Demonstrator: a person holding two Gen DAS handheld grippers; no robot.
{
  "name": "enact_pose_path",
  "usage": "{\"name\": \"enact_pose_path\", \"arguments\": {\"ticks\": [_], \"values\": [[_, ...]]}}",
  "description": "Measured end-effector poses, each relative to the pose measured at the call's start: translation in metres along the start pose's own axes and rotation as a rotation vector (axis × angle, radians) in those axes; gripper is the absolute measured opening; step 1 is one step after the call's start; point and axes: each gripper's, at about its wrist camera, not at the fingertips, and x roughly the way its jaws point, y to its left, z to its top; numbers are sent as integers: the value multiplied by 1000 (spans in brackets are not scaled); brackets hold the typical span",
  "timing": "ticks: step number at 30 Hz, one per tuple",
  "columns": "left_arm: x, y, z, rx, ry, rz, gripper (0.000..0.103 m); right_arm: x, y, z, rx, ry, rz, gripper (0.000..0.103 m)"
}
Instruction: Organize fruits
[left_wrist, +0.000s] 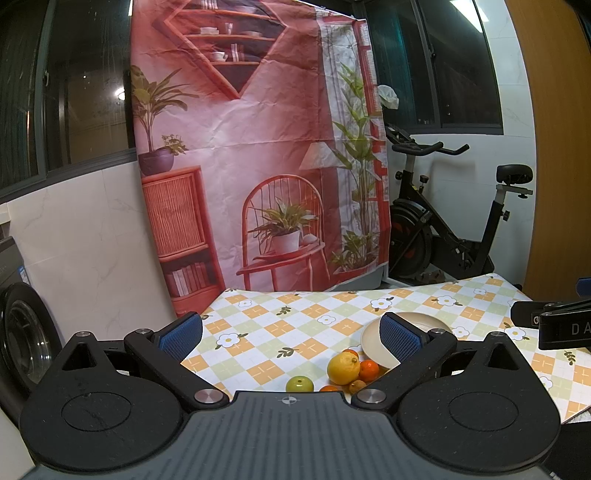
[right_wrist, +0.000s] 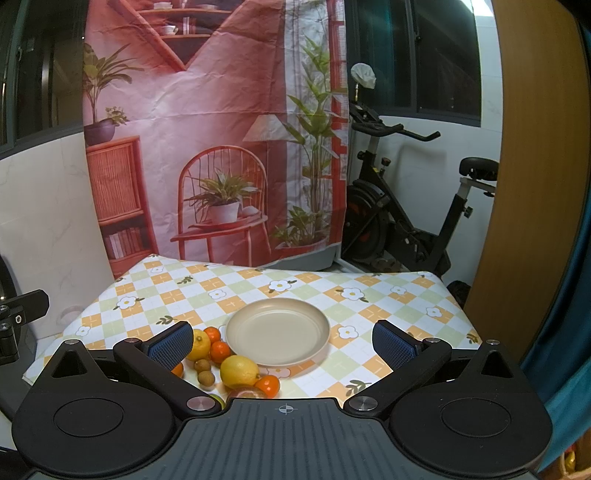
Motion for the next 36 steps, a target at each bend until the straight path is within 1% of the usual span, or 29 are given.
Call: {"name": "enact_pose_path", "arguments": {"ticks": [25, 30, 33, 36], "values": [[0, 0, 0, -1, 1, 0, 103, 1, 0, -1, 2, 1, 1, 103], [3, 1, 0, 2, 0, -22, 103, 3, -2, -2, -2, -2, 9, 103], [9, 6, 2, -9, -7, -18, 103, 4, -2, -5, -5, -22, 41, 103], [20, 12, 2, -15, -18, 10, 103, 7, -5, -7, -20, -79, 74, 103]]}}
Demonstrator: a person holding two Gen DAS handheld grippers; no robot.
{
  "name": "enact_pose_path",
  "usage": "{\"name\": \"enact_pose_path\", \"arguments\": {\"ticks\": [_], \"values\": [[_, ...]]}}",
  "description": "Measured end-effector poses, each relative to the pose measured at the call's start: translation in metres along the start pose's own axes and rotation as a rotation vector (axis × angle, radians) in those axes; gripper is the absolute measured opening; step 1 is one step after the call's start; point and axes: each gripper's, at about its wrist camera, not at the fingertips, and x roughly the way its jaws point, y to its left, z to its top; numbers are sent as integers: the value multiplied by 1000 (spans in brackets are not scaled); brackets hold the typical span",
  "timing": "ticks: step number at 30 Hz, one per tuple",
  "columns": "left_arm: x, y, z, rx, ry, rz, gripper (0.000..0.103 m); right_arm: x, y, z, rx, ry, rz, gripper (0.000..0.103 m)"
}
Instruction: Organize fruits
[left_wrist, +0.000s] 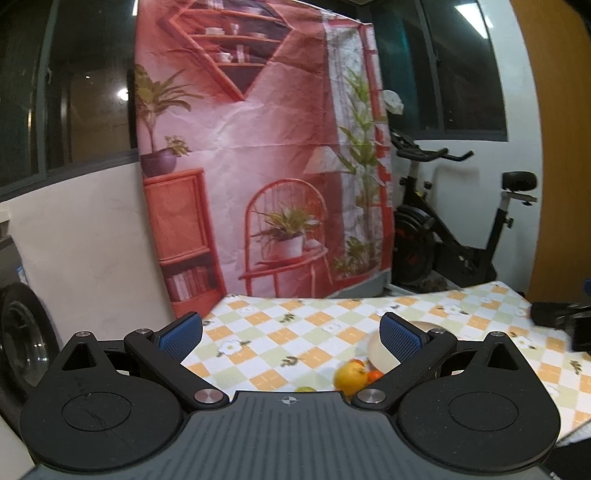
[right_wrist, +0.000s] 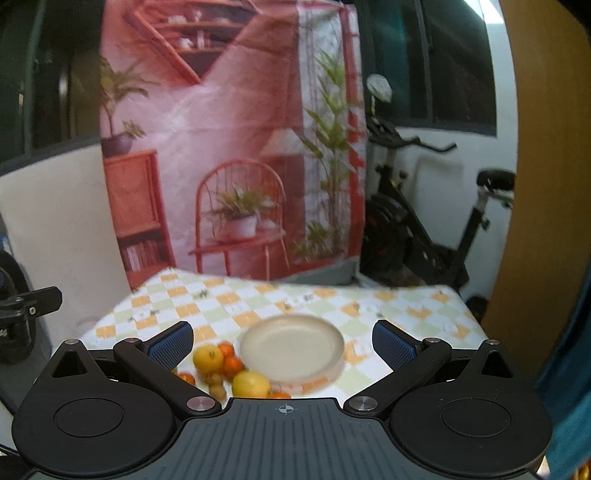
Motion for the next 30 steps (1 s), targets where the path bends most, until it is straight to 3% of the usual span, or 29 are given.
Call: {"name": "enact_pose_path", "arguments": {"ticks": [12, 18, 24, 30], "values": [[53, 14, -18, -6, 12, -32, 102, 51, -12, -11, -99, -203, 1, 103], [84, 19, -33, -28, 88, -55, 99, 91, -10, -27, -75, -171, 96, 103], [110, 23, -44, -65, 147, -77, 96, 127, -7, -40, -68, -141, 106, 103], [127, 12, -54, -86, 145, -127, 94, 148, -9, -56, -43, -88, 112, 103]]}}
